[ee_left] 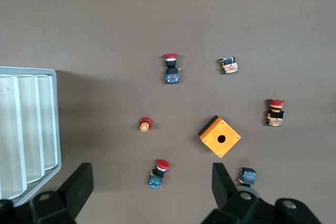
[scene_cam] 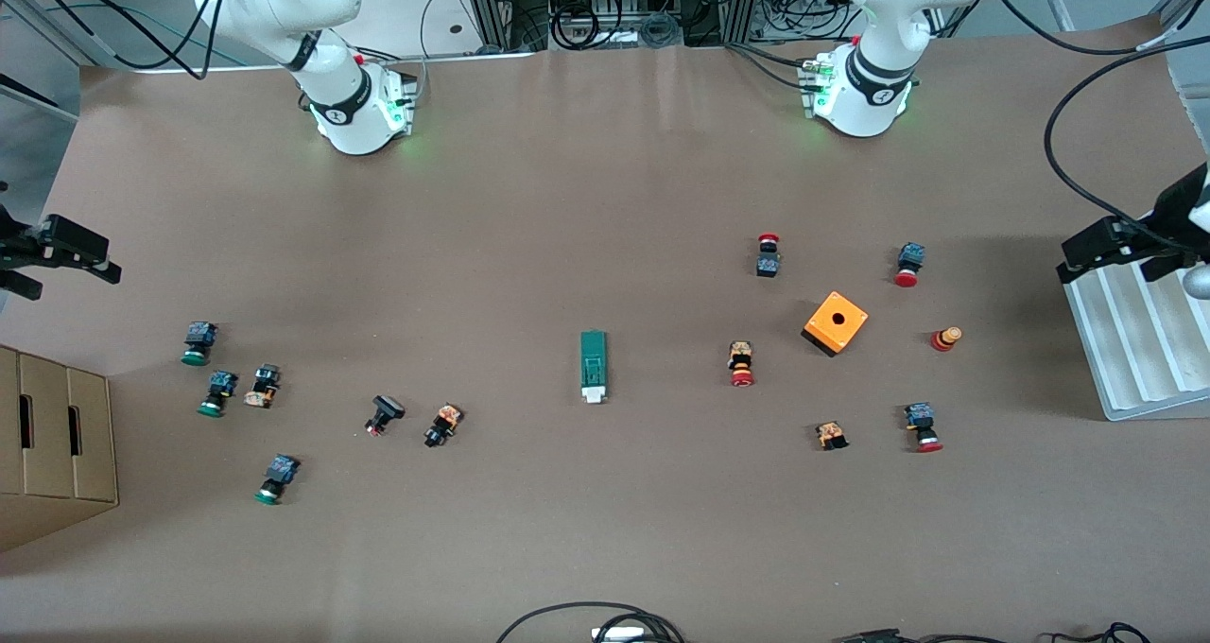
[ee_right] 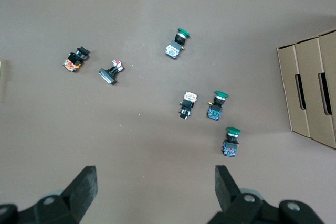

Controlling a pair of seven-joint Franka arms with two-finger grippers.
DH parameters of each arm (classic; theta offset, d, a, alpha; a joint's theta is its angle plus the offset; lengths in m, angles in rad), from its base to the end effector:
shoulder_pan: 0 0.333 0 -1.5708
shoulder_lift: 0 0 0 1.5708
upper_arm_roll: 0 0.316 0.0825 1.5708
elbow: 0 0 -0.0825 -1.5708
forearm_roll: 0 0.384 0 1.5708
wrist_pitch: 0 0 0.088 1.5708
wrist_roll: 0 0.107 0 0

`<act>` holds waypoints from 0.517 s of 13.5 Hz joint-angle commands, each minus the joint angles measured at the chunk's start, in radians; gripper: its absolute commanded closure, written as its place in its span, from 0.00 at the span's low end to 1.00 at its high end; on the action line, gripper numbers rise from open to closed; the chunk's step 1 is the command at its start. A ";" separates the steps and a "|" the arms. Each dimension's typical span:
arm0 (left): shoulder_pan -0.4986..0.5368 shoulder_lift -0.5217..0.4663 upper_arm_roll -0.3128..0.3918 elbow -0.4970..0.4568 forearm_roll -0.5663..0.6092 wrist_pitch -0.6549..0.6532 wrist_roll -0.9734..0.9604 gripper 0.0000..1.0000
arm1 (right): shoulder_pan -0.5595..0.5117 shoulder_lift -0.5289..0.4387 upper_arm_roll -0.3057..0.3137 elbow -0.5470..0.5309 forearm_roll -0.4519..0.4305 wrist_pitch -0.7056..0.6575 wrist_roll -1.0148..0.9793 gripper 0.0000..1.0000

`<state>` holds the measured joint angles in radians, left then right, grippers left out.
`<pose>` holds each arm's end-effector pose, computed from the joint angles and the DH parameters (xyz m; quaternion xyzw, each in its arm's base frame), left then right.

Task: Close load switch with both arms

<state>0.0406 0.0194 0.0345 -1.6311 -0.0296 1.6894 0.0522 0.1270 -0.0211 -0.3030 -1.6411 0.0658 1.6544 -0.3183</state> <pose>0.5687 0.0398 0.5956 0.9996 0.0129 0.0203 0.0131 0.5476 -0.0925 0.6100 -0.9968 -0.0688 -0.0250 0.0308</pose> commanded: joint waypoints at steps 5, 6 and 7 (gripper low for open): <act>0.010 0.008 -0.015 0.056 0.065 -0.023 0.005 0.00 | 0.002 0.009 -0.004 0.010 -0.014 0.007 -0.004 0.00; 0.012 0.008 -0.013 0.056 0.065 -0.022 0.005 0.00 | 0.003 0.009 -0.004 0.010 -0.014 0.007 -0.002 0.00; 0.012 0.008 -0.013 0.057 0.065 -0.022 0.005 0.00 | 0.002 0.009 -0.004 0.012 -0.014 0.007 -0.002 0.00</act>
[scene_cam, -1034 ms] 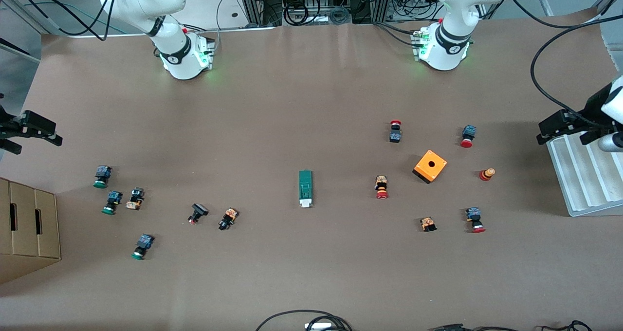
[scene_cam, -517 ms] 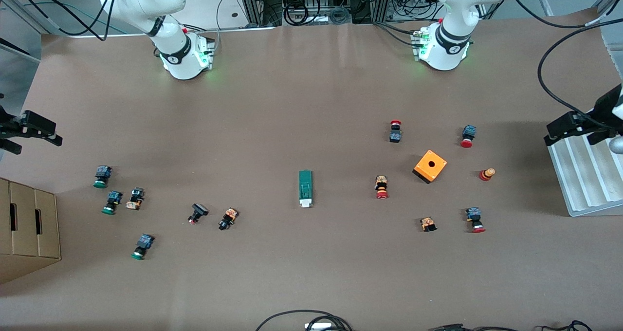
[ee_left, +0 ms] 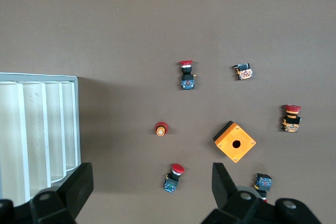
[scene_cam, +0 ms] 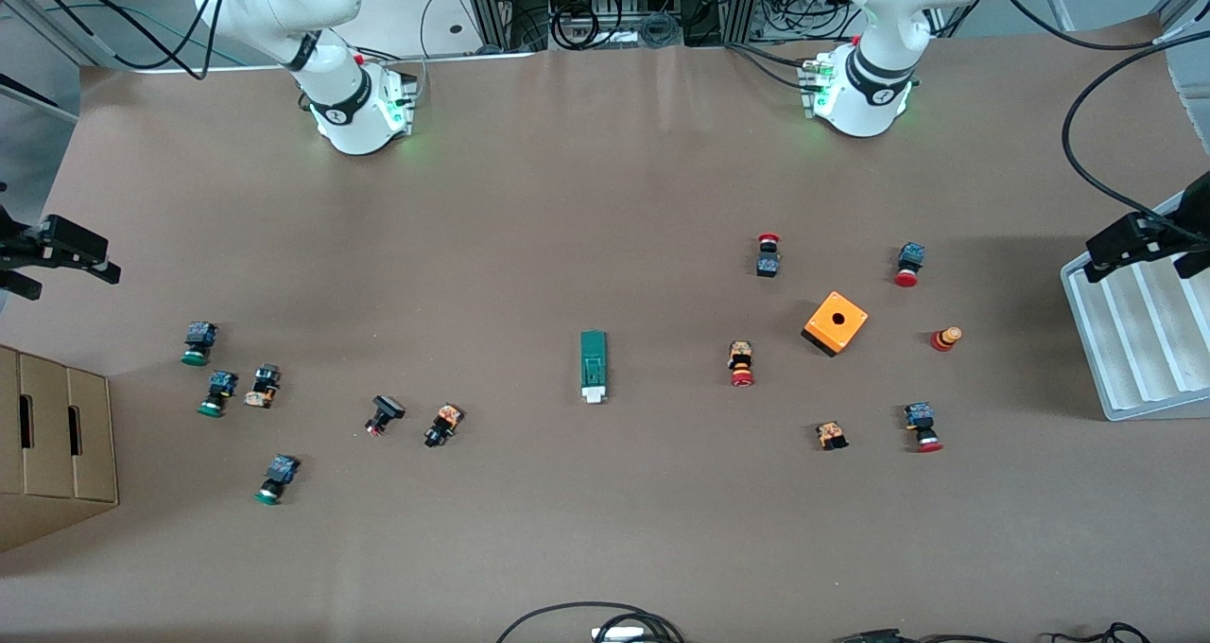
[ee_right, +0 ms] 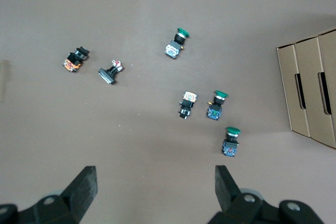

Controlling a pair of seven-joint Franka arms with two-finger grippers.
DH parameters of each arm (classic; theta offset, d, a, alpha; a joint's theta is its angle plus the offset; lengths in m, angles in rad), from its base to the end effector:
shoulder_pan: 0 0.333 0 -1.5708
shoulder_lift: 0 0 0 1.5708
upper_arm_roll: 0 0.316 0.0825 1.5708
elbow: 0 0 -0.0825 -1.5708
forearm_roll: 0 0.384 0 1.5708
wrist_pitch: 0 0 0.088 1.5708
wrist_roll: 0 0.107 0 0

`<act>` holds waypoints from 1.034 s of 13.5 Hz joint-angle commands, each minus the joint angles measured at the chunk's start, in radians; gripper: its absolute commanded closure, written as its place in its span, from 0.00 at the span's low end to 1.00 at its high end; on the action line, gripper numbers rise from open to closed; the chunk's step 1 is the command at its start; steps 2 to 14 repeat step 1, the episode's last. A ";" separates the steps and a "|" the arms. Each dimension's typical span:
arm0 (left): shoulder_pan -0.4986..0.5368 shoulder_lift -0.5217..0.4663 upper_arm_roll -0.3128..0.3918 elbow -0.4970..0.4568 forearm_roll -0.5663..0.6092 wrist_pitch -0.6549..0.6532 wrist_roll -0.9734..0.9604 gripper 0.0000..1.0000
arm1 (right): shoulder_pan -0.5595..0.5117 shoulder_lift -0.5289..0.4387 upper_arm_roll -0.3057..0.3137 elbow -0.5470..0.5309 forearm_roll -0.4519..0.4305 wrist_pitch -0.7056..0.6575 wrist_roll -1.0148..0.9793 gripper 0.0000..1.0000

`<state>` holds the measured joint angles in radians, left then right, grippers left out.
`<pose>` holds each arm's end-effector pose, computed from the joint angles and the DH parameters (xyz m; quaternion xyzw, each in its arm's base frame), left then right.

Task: Close load switch with both arms

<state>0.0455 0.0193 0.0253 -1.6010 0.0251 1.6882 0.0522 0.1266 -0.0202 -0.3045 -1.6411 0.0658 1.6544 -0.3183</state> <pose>0.5697 0.0427 0.6100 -0.9993 -0.0082 -0.0331 0.0148 0.5476 -0.0935 0.6095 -0.9969 -0.0679 -0.0246 0.0308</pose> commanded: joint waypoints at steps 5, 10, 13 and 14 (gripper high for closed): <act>0.008 0.010 -0.002 0.027 0.010 -0.021 0.006 0.00 | 0.004 0.008 -0.002 0.012 -0.014 0.007 -0.002 0.00; 0.008 0.010 -0.002 0.027 0.010 -0.021 0.006 0.00 | 0.004 0.008 -0.002 0.012 -0.014 0.007 -0.002 0.00; 0.008 0.010 -0.002 0.027 0.010 -0.021 0.006 0.00 | 0.004 0.008 -0.002 0.012 -0.014 0.007 -0.002 0.00; 0.008 0.010 -0.002 0.027 0.010 -0.021 0.006 0.00 | 0.004 0.008 -0.002 0.012 -0.014 0.007 -0.002 0.00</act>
